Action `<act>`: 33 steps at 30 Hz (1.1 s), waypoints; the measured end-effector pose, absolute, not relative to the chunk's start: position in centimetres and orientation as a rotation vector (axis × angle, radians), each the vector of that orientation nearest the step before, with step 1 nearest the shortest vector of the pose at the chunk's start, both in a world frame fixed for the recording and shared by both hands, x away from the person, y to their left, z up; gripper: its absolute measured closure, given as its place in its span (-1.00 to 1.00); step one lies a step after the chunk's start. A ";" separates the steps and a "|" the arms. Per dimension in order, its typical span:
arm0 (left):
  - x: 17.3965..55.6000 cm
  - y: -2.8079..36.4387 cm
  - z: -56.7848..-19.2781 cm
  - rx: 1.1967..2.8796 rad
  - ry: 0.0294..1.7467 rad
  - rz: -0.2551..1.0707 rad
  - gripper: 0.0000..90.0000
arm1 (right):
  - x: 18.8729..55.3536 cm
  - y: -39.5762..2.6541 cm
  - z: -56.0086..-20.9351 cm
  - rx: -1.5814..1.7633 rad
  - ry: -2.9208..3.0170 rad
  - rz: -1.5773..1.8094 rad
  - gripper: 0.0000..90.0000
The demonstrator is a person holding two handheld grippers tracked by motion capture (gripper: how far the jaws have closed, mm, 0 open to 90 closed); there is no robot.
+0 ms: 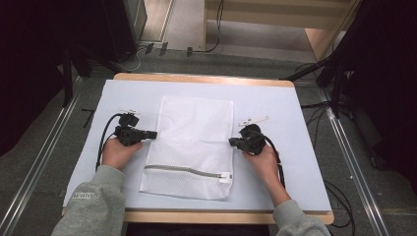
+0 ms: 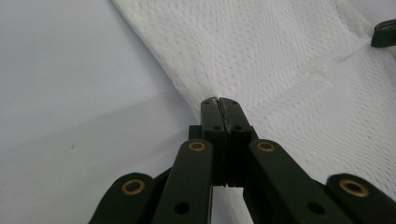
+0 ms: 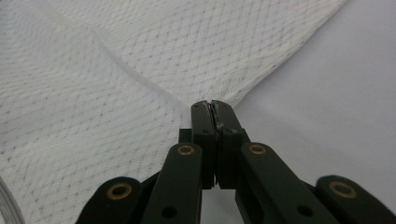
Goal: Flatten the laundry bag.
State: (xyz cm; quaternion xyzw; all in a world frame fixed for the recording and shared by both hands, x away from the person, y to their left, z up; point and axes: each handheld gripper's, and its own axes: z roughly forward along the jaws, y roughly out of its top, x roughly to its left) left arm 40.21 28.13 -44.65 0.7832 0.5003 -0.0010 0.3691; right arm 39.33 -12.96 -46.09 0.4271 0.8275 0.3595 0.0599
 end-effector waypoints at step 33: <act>42.3 26.0 -44.4 2.031 1.225 -0.022 0.50 | 42.6 -16.7 -46.4 1.373 2.427 1.127 0.48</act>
